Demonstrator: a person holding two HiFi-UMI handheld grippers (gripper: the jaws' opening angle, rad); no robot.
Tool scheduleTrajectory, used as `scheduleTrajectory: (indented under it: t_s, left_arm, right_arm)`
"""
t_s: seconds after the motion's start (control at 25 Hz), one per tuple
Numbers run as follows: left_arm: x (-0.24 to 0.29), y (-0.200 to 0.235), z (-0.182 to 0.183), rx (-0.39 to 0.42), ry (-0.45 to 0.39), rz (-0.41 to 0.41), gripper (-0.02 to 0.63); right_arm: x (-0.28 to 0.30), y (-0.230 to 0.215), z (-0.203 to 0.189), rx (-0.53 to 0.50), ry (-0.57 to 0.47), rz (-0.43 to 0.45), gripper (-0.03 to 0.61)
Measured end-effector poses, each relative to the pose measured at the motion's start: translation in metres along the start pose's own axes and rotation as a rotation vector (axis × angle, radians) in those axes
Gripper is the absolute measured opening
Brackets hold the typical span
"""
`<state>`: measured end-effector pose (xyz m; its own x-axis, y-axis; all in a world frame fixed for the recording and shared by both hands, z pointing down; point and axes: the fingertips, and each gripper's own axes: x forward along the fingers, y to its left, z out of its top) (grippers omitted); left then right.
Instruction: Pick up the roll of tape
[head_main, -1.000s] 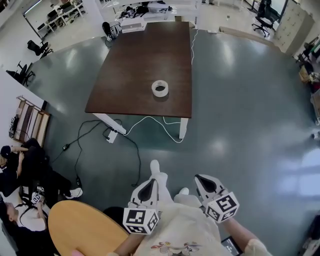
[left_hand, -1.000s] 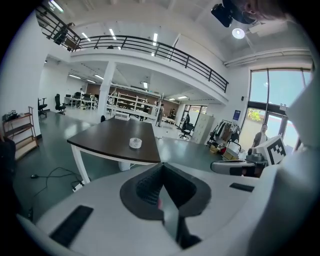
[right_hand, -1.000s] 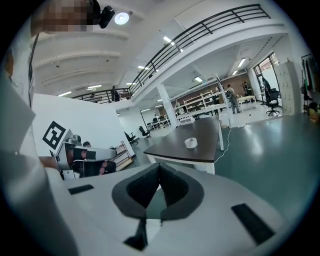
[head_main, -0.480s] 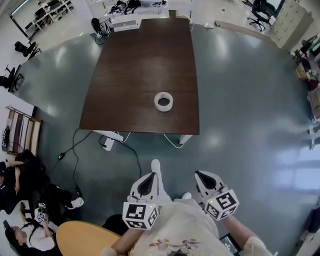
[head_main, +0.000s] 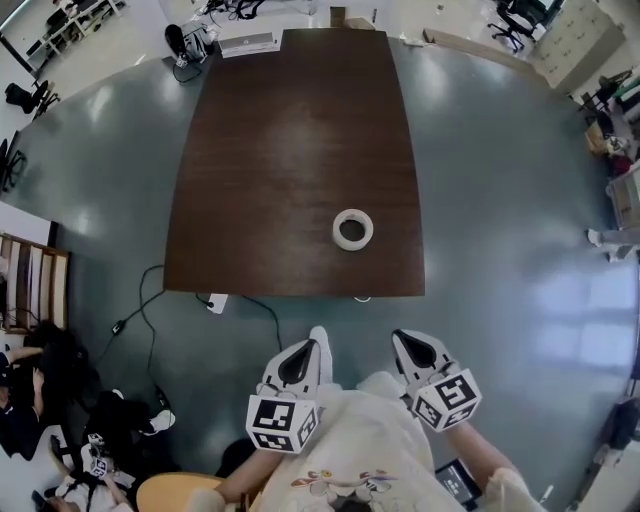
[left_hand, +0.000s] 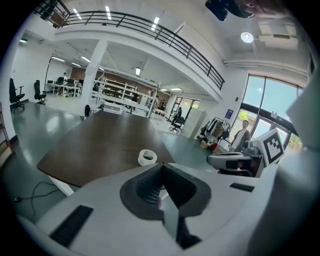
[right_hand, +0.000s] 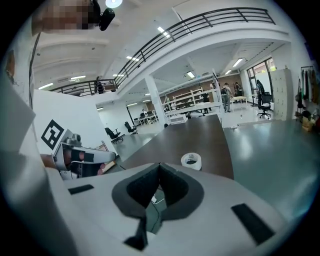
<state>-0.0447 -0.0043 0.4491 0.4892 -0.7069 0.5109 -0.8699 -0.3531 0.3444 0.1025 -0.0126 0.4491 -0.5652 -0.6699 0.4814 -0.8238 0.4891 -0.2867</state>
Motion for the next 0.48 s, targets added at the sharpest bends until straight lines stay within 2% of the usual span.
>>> scheduleTrajectory:
  t_s: [0.2, 0.48]
  left_arm:
    - [0.017, 0.034, 0.017, 0.002, 0.017, -0.015, 0.006]
    - [0.046, 0.045, 0.028, -0.013, 0.050, -0.020, 0.006]
  right_arm:
    - [0.034, 0.007, 0.025, -0.013, -0.008, -0.009, 0.006]
    - [0.061, -0.002, 0.040, -0.082, 0.014, -0.003, 0.006]
